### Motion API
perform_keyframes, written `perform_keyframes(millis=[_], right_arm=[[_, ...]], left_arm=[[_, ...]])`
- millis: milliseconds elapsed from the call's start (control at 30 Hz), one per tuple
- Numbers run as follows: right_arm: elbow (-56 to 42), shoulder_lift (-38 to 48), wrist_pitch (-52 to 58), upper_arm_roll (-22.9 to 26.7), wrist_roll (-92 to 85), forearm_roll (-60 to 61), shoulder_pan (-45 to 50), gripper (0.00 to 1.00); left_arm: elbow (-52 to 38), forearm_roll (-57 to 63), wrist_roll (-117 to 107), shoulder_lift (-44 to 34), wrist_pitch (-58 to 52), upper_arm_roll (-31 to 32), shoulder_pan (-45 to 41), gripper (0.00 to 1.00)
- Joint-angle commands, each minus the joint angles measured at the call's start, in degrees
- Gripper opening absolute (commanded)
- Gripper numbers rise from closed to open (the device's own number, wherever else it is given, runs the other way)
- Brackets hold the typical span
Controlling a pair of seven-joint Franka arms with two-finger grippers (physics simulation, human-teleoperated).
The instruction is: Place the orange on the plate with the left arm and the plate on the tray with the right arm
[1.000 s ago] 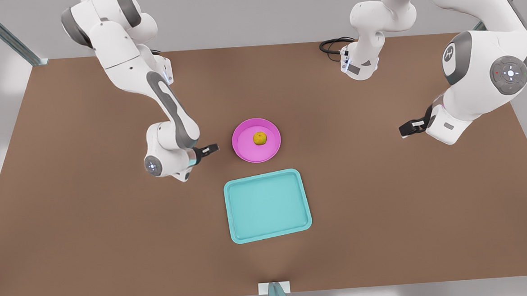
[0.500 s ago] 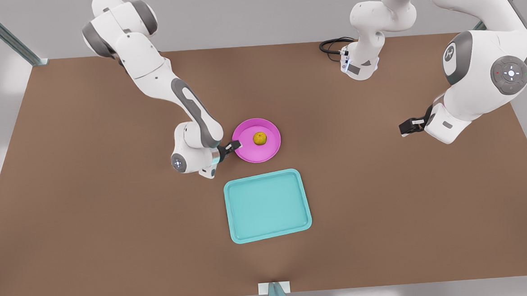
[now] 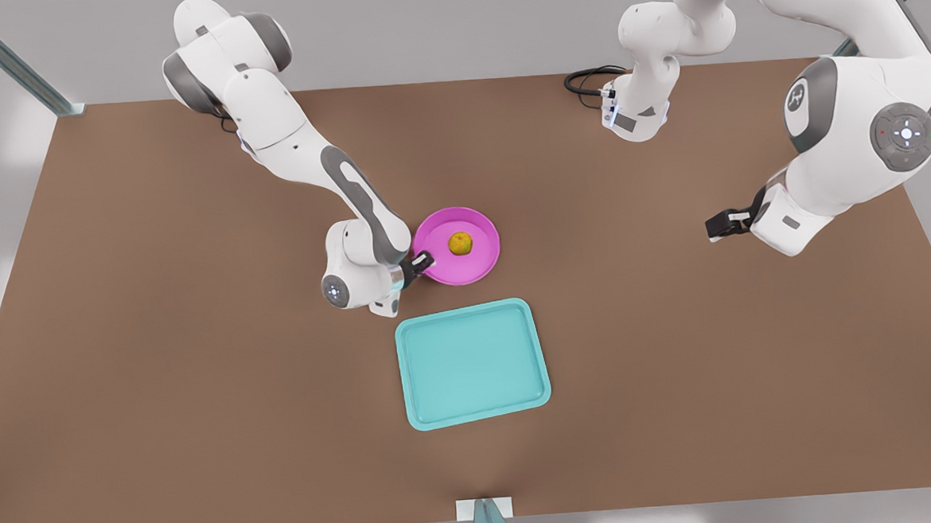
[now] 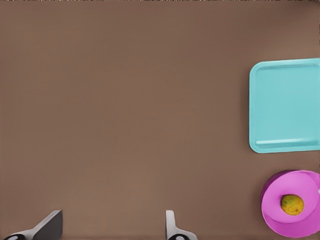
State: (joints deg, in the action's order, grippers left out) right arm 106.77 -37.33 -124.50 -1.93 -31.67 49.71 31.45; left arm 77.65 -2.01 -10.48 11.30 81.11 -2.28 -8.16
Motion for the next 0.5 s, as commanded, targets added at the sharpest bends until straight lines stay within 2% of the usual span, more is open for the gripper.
perform_keyframes(millis=[0, 100, 167, 467], right_arm=[[-0.07, -0.02, 0.05, -0.01, -4.02, -0.14, -0.07, 0.45], [-0.51, -0.72, -0.04, -0.01, -4.02, -0.31, 0.02, 0.39], [-1.21, -0.99, 0.22, -0.01, -4.19, -0.58, 0.02, 0.3], [-2.88, -1.95, 0.84, -0.01, -4.46, -0.84, 0.02, 0.21]], left_arm=[[-0.31, -0.1, 0.81, -0.05, -0.16, 0.0, -0.02, 1.0], [-0.4, -0.28, 0.72, -0.4, -1.39, 0.0, -0.1, 1.0], [-0.4, -0.28, 0.72, -0.31, -1.48, 0.0, -0.1, 1.0], [-2.59, -0.89, 0.64, 0.04, -3.15, -0.09, -0.02, 1.0]])
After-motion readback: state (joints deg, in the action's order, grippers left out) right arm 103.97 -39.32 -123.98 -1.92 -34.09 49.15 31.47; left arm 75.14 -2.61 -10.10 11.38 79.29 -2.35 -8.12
